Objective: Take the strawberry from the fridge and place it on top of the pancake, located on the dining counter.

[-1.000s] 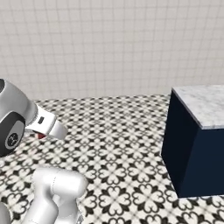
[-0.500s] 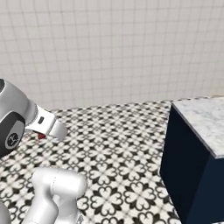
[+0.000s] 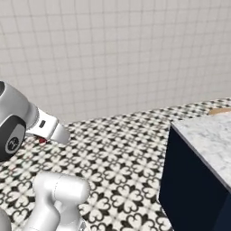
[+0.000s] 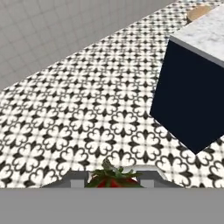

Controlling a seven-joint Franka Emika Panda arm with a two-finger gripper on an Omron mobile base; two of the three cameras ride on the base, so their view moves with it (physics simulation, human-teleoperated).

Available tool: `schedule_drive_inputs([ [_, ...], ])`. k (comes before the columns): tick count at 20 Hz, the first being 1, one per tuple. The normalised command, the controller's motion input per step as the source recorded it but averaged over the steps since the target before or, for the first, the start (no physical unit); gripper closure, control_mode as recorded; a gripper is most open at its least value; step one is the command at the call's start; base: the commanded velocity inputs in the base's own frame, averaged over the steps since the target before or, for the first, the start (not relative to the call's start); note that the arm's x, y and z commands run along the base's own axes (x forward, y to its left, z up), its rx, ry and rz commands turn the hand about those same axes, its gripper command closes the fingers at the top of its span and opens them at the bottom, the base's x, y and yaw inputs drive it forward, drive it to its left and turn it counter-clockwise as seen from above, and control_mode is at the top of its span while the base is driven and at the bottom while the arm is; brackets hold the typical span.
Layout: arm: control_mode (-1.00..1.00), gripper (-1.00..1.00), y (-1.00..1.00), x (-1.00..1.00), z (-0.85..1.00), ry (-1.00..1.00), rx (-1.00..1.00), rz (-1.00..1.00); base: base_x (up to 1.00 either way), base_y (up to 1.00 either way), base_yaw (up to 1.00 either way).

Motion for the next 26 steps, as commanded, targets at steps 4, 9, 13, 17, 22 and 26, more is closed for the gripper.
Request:
schedule_drive_inputs([
  [4, 1.00, 1.00, 0.00, 0.00, 0.00, 0.00, 0.00, 0.00, 1.00, 0.06, -0.35],
  [9, 1.00, 1.00, 0.00, 0.00, 0.00, 0.00, 0.00, 0.00, 1.00, 0.45, -0.46],
  [13, 1.00, 1.00, 0.00, 0.00, 0.00, 0.00, 0.00, 0.00, 1.00, 0.62, -0.57],
  [17, 1.00, 1.00, 0.00, 0.00, 0.00, 0.00, 0.00, 0.00, 1.00, 0.53, -0.56],
  [22, 1.00, 1.00, 0.00, 0.00, 0.00, 0.00, 0.00, 0.00, 1.00, 0.53, -0.55],
  [26, 1.00, 1.00, 0.00, 0.00, 0.00, 0.00, 0.00, 0.00, 1.00, 0.47, -0.56],
])
